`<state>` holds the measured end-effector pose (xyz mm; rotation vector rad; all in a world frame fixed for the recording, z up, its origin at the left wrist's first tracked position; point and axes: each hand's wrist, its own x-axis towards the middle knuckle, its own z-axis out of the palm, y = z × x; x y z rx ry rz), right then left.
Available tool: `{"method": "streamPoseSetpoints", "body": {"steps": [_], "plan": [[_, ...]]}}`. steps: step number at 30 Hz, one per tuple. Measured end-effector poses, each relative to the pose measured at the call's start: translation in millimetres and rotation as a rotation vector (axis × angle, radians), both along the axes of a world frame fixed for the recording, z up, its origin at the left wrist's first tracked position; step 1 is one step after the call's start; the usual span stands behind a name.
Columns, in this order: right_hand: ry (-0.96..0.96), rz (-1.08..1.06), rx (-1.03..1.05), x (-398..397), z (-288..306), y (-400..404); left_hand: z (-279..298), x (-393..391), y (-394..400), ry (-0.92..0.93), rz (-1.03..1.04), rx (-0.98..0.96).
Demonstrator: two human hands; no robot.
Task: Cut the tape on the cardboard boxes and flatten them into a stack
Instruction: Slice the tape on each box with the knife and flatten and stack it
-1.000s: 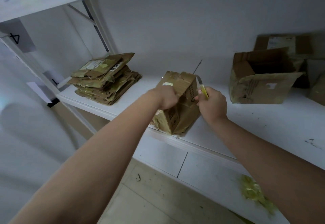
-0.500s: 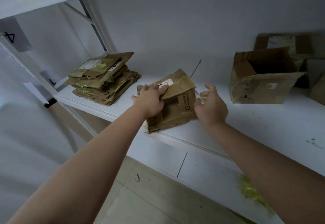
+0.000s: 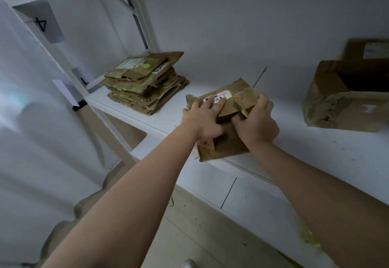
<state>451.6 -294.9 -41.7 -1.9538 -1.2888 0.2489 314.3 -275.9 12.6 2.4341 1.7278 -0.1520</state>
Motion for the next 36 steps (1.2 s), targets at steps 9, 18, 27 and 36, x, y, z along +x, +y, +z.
{"method": "streamPoseSetpoints", "body": {"steps": [9, 18, 27, 36], "plan": [[0.001, 0.171, 0.068, 32, 4, -25, 2, -9, 6, 0.019, -0.09, -0.004], [-0.162, 0.262, -0.052, 48, 22, -34, 13, -48, -1, 0.212, -0.143, 0.253], [-0.101, 0.377, -0.091, 35, 15, -38, -7, -91, -22, 0.247, -0.092, 0.502], [0.015, 0.28, 0.019, 34, 12, -26, -33, -122, -25, 0.091, -0.361, 0.471]]}}
